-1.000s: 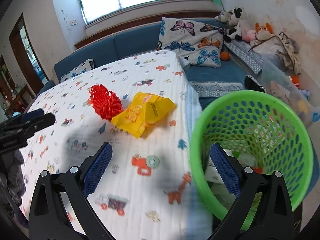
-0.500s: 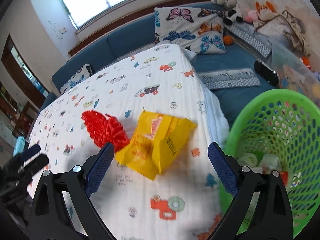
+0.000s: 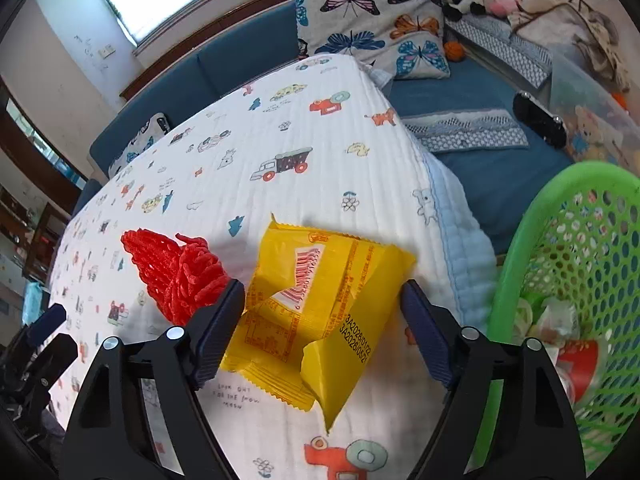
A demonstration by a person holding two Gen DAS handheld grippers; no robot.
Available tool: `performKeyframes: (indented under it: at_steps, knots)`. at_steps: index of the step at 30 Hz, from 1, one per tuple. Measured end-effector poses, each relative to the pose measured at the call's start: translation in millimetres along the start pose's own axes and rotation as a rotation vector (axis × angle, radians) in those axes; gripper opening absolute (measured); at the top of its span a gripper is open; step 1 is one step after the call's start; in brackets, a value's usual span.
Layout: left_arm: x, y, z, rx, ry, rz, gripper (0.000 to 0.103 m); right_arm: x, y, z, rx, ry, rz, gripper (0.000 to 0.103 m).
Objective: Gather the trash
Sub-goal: 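Grasp the yellow snack bag with the right gripper while the left grasps the red mesh net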
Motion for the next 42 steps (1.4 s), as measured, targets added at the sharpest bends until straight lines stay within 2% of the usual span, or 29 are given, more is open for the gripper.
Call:
performKeyframes:
  at_steps: [3,6,12,19,24,37,42]
  knots:
    - [0,5,3,0.005,0.004,-0.005,0.080,1,-2,0,0.005,-0.022,0.004,0.068]
    - [-2,11,7,0.020,-0.002,-0.011,0.078,3,-6,4,0.002,-0.030,0.009,0.054]
    - [-4,28,28,0.060,0.013,-0.026,0.078,6,-19,13,-0.003,-0.040,0.025,0.043]
    - [-3,52,45,0.096,-0.006,-0.059,0.078,10,-36,17,0.017,-0.089,0.061,0.042]
    - [-7,67,53,0.119,-0.040,-0.077,0.080,11,-49,26,0.003,-0.074,0.081,0.042]
    - [-6,101,48,0.104,-0.157,-0.135,0.082,6,-91,44,-0.005,-0.067,0.140,0.042]
    - [-2,109,43,0.137,-0.219,-0.160,0.065,11,-103,53,0.020,-0.076,0.152,0.042]
Point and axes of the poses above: each gripper's, at about its wrist camera, not at the fingertips, and y roughly the way its jaws point, z to its right, x to its underside, the point moved 2 cm from there along y, roughly the way its jaws point, and after that the axes turned 12 degrees about z, right-handed, at the moved point
